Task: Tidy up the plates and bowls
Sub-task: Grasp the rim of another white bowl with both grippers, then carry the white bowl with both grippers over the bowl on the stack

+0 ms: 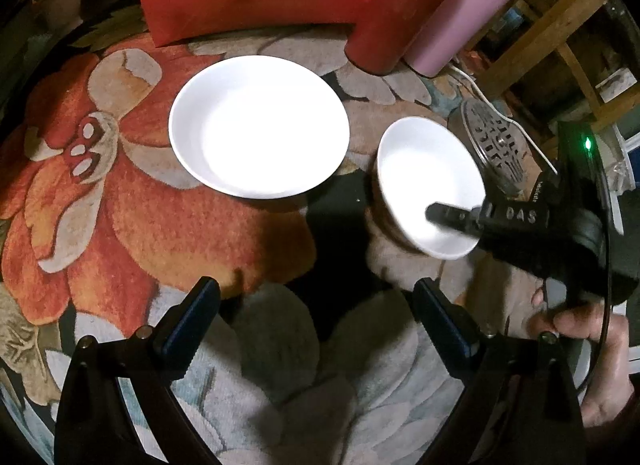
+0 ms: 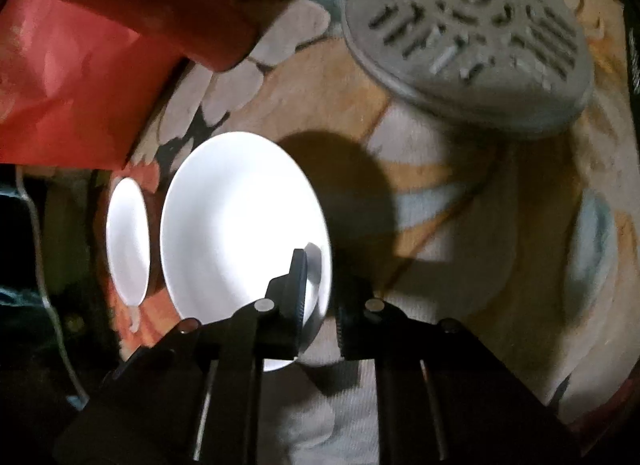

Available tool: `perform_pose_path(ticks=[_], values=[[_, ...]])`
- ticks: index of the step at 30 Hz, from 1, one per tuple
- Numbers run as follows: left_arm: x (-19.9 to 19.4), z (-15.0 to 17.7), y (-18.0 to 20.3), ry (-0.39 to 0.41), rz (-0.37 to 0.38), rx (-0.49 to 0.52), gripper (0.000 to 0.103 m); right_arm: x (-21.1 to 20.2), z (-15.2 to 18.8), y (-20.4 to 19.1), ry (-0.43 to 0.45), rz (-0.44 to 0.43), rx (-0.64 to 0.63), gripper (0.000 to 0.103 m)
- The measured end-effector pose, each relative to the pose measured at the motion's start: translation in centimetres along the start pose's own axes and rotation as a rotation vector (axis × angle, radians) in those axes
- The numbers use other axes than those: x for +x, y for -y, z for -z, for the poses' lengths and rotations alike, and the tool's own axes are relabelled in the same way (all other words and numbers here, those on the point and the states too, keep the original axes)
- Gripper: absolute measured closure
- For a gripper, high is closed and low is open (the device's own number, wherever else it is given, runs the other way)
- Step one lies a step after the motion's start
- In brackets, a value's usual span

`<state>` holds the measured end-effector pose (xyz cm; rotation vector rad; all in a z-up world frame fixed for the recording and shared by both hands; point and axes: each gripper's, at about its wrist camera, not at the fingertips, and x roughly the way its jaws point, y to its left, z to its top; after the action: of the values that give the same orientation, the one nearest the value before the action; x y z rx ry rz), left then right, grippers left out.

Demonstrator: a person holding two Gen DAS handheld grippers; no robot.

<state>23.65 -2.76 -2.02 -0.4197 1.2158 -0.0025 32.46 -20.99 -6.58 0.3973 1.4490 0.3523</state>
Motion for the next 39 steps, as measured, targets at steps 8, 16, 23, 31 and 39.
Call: perform_pose_path(ticks=[8,16,23,31,39], values=[[0.6,0.7,0.3,-0.023,0.005,0.026,0.022,0.5,4.7,-0.4,-0.162,-0.139,-0.133,0.09],[3.2,2.4,1.1,-0.121,-0.032,0.113,0.076,0.1,6.7,-2.0,-0.121,-0.063,-0.186,0.087],[1.8,3.5,2.0,-0.1,-0.013,0.14,0.093,-0.8,8.5,-2.9,-0.092,0.019,-0.221,0.09],[-2.1,5.1,3.6,-0.127,0.023,0.154,0.093,-5.0,11.1,-3.7,-0.101,0.022,-0.189,0.091],[-7.7,7.5,7.8,-0.108,0.056,0.242,0.093,-11.3,15.3,-2.8,-0.066,0.041,-0.135,0.091]])
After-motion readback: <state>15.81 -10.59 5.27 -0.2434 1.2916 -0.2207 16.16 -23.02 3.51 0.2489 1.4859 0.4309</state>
